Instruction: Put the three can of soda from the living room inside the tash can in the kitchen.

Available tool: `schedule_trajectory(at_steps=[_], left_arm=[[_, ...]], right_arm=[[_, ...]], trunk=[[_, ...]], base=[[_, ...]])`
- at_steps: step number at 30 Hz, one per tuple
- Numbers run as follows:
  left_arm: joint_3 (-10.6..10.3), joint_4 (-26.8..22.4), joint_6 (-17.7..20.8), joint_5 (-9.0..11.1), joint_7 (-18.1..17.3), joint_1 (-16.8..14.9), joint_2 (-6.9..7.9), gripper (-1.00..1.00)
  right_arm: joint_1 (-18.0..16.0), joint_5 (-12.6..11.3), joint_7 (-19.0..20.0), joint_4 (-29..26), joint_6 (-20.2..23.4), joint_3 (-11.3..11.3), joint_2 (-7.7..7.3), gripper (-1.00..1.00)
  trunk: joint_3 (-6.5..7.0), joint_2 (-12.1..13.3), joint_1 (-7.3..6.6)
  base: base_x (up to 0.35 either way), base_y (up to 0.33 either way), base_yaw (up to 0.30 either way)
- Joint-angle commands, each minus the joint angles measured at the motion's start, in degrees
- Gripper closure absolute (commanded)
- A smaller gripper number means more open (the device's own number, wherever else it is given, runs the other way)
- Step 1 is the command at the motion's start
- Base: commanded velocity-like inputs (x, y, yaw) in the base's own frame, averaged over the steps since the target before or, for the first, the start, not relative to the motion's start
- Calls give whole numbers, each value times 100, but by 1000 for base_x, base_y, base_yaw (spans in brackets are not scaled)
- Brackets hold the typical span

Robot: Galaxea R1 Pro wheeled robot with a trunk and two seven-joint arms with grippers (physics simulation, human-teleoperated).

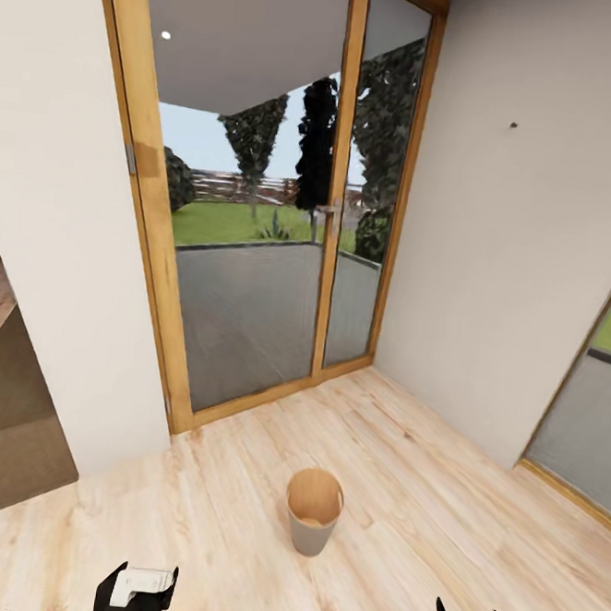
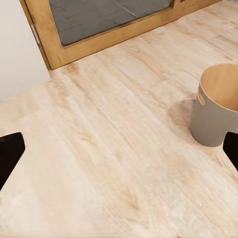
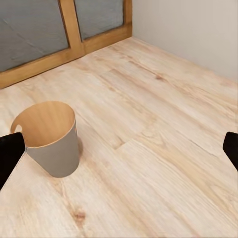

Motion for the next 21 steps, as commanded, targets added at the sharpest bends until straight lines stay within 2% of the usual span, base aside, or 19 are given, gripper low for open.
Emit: schedule_trajectory(at_steps=[1, 21], left_arm=[[0, 0, 0, 0, 0, 0, 0, -100], [1, 0, 0, 0, 0, 0, 0, -100]], right_arm=[[0, 0, 0, 0, 0, 0, 0, -100], [0, 0, 0, 2, 2, 0, 0, -100]], trunk=[[0, 0, 0], [-5, 0, 0]], base=[[198, -34, 246], [226, -104, 245]])
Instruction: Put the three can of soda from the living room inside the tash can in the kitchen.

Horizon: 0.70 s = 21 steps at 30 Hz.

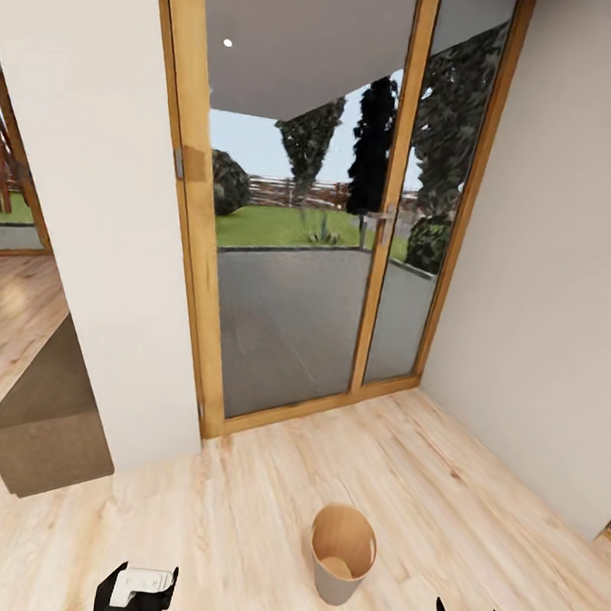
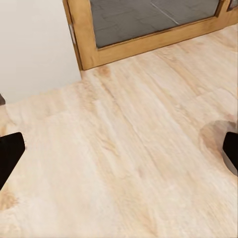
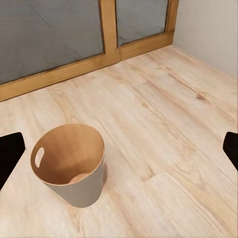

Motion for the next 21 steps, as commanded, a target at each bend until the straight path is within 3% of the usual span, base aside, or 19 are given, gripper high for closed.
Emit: schedule_trajectory(at_steps=[1, 14, 21], left_arm=[[0, 0, 0, 0, 0, 0, 0, -100], [0, 1, 0, 0, 0, 0, -3, -100], [0, 8, 0, 30, -7, 0, -5, -100]], right_arm=[[0, 2, 0, 2, 0, 0, 0, -100], [0, 3, 0, 7, 0, 53, -1, -100], [0, 5, 11, 7, 0, 76, -8, -100]], trunk=[[-2, 0, 0], [-50, 0, 0], [-66, 0, 0]], base=[[224, -134, 205], [203, -170, 155], [83, -91, 76]])
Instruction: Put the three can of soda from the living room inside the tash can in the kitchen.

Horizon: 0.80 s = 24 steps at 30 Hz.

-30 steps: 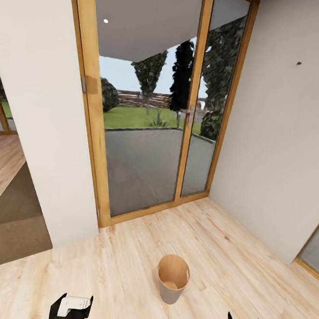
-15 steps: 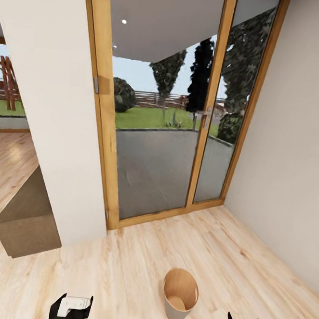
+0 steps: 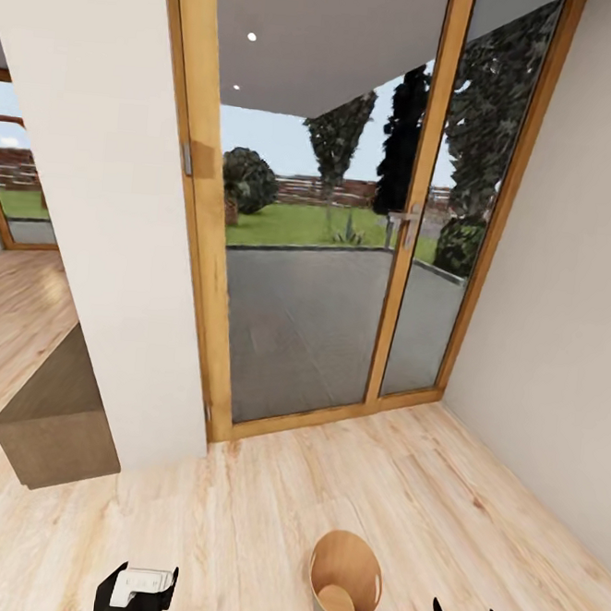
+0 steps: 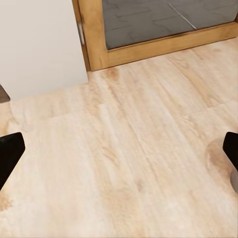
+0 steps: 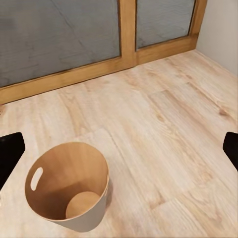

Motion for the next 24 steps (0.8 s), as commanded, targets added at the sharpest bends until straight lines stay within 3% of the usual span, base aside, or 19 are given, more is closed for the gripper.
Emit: schedule_trajectory(at_steps=[1, 9, 10, 13, 14, 18, 19, 23, 24], left_arm=[[0, 0, 0, 5, 0, 0, -1, -100], [0, 9, 0, 8, -2, 0, -4, -100], [0, 10, 0, 15, -2, 0, -4, -100], [0, 10, 0, 10, -2, 0, -3, -100], [0, 10, 0, 4, -2, 0, -3, -100], [0, 12, 0, -11, -2, 0, -4, -100], [0, 21, 0, -16, -2, 0, -4, -100], [0, 48, 0, -29, -2, 0, -4, -100], [0, 58, 0, -30, -2, -1, -4, -100]], right_arm=[[0, 1, 3, 0, 0, 1, 0, -100], [-25, 146, 34, -55, 244, -2, -3, -100], [-81, 392, 4, -189, 1140, 27, 4, -100], [-312, 536, -11, -310, 1960, 143, 6, -100], [-560, 599, -19, -374, 2460, 244, 7, -100], [-1152, 659, -23, -435, 3515, 378, -2, -100], [-1488, 670, -8, -440, 4075, 422, -8, -100], [-2122, 680, 18, -386, 4889, 574, -31, -100], [-2452, 683, 17, -281, 5128, 721, -42, -100]], trunk=[[-1, 0, 0], [-2, 0, 0], [-2, 0, 0], [-2, 0, 0], [-2, 0, 0], [-2, 0, 0], [-2, 0, 0], [-2, 0, 0], [-2, 0, 0]], base=[[20, -22, 19], [7, -8, 7], [0, 0, 0], [0, 0, 0], [0, 0, 0], [0, 0, 0], [0, 0, 0], [0, 0, 0], [0, 0, 0]])
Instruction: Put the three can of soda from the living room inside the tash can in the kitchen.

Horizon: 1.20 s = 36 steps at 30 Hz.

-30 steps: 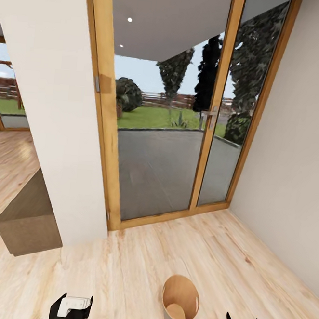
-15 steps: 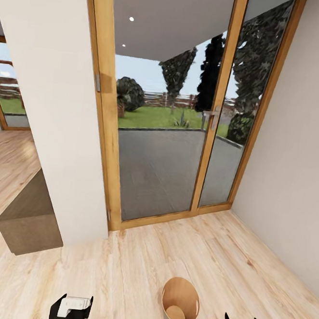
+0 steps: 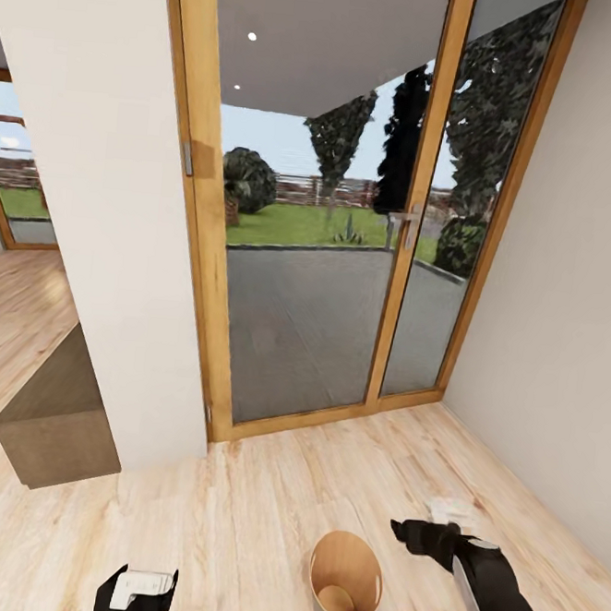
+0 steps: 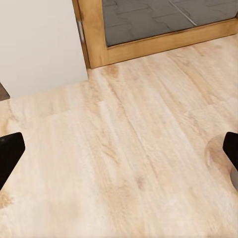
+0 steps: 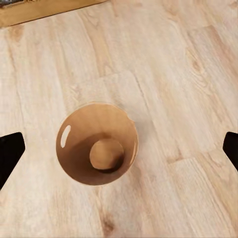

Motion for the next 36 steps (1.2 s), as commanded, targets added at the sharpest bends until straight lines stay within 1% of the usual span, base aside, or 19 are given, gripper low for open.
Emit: schedule_trajectory(at_steps=[1, 2, 3, 4, 5, 6, 9, 13, 14, 15, 16, 17, 24, 36], left_arm=[[1, 8, 1, 2, 0, -2, 0, -100], [1, 11, 1, 3, 0, -3, 0, -100], [1, 14, 1, 5, 0, -3, 0, -100], [1, 14, 1, 5, 0, -3, 0, -100], [1, 17, 1, 10, 0, -2, 0, -100], [1, 18, 1, 11, 0, -1, 0, -100], [1, 19, 1, 16, 0, -1, 0, -100], [1, 20, 1, 31, 0, -1, 0, -100], [1, 19, 2, 39, -2, 0, 1, -100], [1, 18, 3, 44, -4, 1, 1, -100], [1, 18, 5, 41, -6, 1, 0, -100], [1, 22, 6, 28, -8, 0, 0, -100], [2, 21, 7, 39, -9, 0, 0, -100], [15, 21, 9, 46, 1, 2, 0, -100]], right_arm=[[-412, 9, -13, 188, 248, 174, -13, -100], [-624, 10, -18, 322, 387, 248, -20, -100], [-1073, 11, -28, 693, 688, 361, -30, -100], [-1073, 11, -28, 693, 688, 361, -30, -100], [-1530, 12, -34, 1188, 934, 436, -36, -100], [-1755, 12, -38, 1475, 1024, 465, -39, -100], [-2416, 16, -52, 2420, 1200, 521, -43, -100], [-3311, 24, -84, 3698, 1304, 555, -46, -100], [-3714, 27, -103, 4234, 1337, 564, -45, -100], [-4034, 26, -122, 4654, 1377, 569, -43, -100], [-4330, 23, -160, 5044, 1442, 572, -36, -100], [-4514, 22, -243, 5277, 1598, 583, 6, -100], [-4619, 11, -387, 5438, 1738, 597, 97, -100], [-4640, 18, -402, 5412, 1863, 615, 161, -100]], trunk=[[-1, 0, 0], [-1, 0, 0], [-1, 0, 0], [-1, 0, 0], [-1, 0, 0], [-1, 0, 0], [-1, 0, 0], [-1, 0, 0], [-1, 0, 0], [-1, 0, 0], [-1, 0, 0], [-1, 0, 0], [-1, 0, 0], [-1, 0, 0]], base=[[0, 0, 0], [0, 0, 0], [0, 0, 0], [0, 0, 0], [0, 0, 0], [0, 0, 0], [0, 0, 0], [0, 0, 0], [0, 0, 0], [0, 0, 0], [0, 0, 0], [0, 0, 0], [0, 0, 0], [0, 0, 0]])
